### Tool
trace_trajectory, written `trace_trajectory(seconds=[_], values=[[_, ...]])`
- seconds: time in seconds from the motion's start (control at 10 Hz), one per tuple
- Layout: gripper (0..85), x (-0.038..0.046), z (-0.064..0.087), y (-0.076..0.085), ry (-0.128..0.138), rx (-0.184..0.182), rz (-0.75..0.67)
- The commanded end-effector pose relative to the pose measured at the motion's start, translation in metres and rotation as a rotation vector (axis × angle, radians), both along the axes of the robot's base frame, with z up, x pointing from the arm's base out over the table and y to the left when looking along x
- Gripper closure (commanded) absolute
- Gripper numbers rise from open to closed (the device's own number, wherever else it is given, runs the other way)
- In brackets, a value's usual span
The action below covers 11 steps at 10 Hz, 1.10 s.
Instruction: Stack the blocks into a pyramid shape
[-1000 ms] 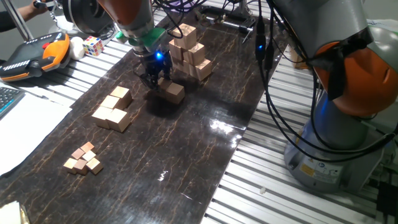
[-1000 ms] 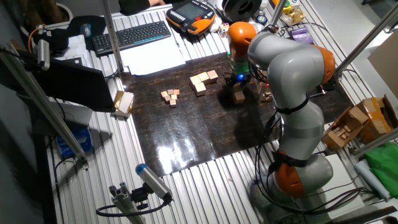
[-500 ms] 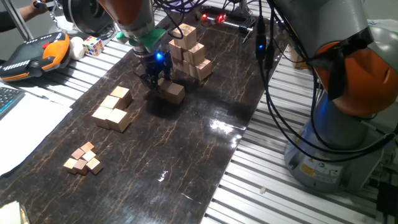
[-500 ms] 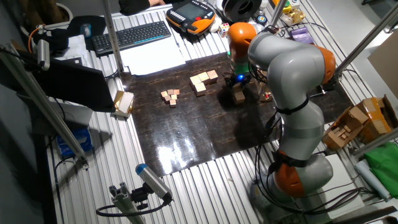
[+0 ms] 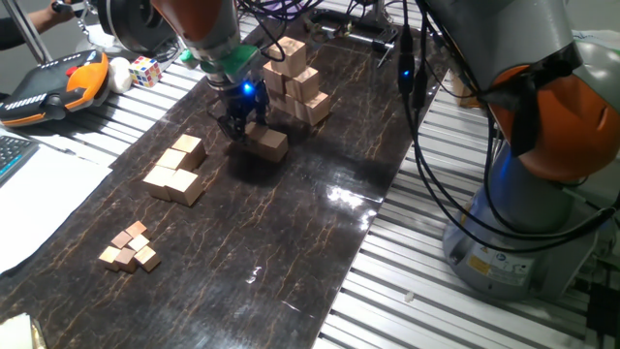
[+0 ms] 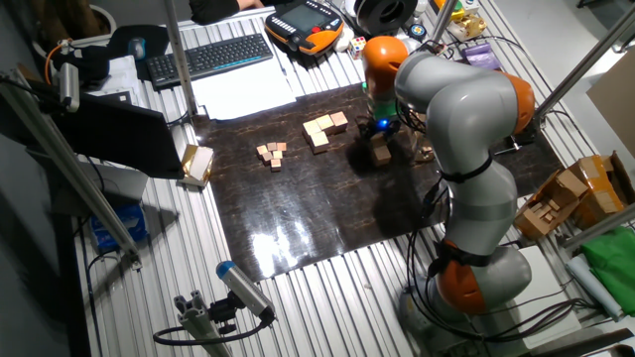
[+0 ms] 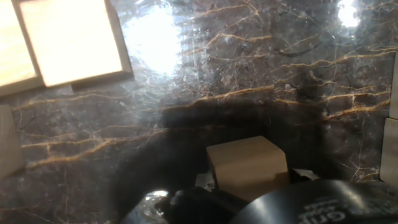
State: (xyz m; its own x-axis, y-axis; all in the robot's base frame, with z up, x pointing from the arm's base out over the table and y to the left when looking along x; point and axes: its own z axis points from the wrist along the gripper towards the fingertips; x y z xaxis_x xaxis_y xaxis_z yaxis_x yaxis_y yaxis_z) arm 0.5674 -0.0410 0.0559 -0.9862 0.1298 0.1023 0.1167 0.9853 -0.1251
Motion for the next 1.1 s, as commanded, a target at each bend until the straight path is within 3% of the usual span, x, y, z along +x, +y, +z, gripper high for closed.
trace_trajectory(seconds=[0.0, 0.6, 1.0], values=[[21.3, 0.0, 0.0001, 0.0001, 0.0, 0.001, -0.003], [24.0, -0.0003, -0.0014, 0.0028, 0.0, 0.002, -0.001], [16.0, -0.0006, 0.0066, 0.0015, 0.009, -0.011, 0.008]])
